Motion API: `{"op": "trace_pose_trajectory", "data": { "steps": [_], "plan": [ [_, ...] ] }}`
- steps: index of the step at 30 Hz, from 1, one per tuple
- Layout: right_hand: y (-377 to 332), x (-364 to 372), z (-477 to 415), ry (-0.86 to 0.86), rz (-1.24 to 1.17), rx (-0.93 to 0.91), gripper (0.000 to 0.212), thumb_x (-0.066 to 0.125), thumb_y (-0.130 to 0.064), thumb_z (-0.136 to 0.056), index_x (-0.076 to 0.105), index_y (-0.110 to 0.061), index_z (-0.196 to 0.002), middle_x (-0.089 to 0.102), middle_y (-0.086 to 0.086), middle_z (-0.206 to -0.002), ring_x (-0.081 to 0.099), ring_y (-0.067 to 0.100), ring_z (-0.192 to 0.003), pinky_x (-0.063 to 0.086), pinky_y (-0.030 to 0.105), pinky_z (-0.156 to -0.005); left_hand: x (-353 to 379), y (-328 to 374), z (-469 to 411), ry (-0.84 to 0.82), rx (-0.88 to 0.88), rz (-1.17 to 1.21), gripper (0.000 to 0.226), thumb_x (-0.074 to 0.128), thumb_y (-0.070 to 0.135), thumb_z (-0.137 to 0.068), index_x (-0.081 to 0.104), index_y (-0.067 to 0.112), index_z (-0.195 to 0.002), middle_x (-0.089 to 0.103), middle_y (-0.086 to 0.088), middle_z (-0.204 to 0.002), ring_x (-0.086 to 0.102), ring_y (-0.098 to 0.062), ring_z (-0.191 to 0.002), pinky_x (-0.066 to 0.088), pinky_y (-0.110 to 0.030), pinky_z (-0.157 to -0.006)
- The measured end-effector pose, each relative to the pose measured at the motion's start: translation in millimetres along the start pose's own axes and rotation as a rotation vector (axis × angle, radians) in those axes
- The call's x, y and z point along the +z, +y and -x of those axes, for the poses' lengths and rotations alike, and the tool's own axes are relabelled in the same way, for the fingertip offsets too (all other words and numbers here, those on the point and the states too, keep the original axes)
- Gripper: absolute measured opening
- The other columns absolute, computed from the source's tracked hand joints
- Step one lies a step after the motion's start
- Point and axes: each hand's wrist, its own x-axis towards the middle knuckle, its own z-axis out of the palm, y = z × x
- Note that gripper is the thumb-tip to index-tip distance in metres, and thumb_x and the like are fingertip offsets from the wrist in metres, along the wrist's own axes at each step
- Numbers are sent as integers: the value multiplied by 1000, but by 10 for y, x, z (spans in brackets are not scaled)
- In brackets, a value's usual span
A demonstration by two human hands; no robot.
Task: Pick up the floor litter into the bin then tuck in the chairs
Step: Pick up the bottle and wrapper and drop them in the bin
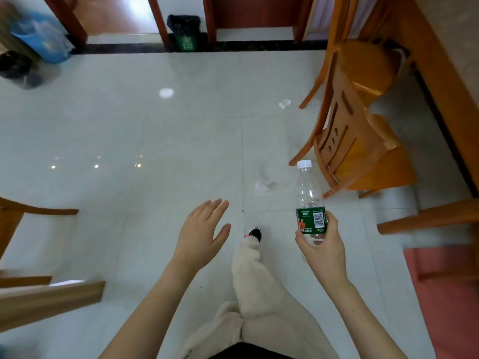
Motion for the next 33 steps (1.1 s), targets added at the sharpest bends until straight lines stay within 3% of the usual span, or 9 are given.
{"op": "trace_pose_trajectory", "data": {
  "steps": [3, 12, 19, 25, 29, 33],
  "plan": [
    [-146, 80, -495, -3, 15, -2, 69, 79, -25, -78, 39, -30, -135, 59, -12, -110, 62, 7, -94, 54, 28, -80, -95, -61, -595, -22, 23, -4, 56, 33, 48, -95, 44, 21, -143, 48, 1, -144, 40, -23, -135, 34, -36, -109],
    [-740, 194, -1625, 73, -28, -9, 73, 79, -26, -78, 38, -34, -138, 59, -13, -117, 61, 7, -99, 52, 24, -83, -379, -83, -2197, -119, 262, -96, 54, 35, 45, -95, 46, 18, -140, 51, -2, -142, 43, -28, -133, 38, -42, -108],
    [-620, 704, -2230, 156, -61, 155, 63, 76, -32, -82, 40, -30, -133, 61, -12, -115, 62, 7, -96, 56, 31, -85, -49, -389, -3119, -289, 412, -127, 54, 40, 44, -94, 47, 19, -141, 51, -2, -142, 43, -26, -134, 32, -38, -110],
    [216, 1506, -2910, 247, -55, 311, 68, 75, -36, -82, 37, -28, -137, 62, -8, -117, 64, 12, -101, 56, 32, -85, 1071, -980, -4003, -438, 493, -106, 57, 40, 46, -91, 48, 18, -140, 52, -1, -141, 46, -24, -131, 29, -33, -108],
    [1092, 2169, -3464, 314, -48, 371, 67, 75, -36, -82, 39, -25, -137, 63, -5, -117, 64, 13, -100, 55, 28, -81, 2265, -1443, -4547, -456, 514, -88, 59, 42, 46, -87, 48, 18, -138, 54, -2, -138, 51, -24, -126, 38, -38, -106],
    [2167, 2846, -4052, 373, -94, 431, 63, 74, -35, -81, 41, -25, -134, 65, -2, -113, 66, 17, -96, 55, 32, -80, 3613, -1800, -4924, -446, 486, -36, 66, 59, 40, -87, 37, 18, -145, 46, -2, -145, 43, -22, -132, 37, -38, -108]
  ]
}}
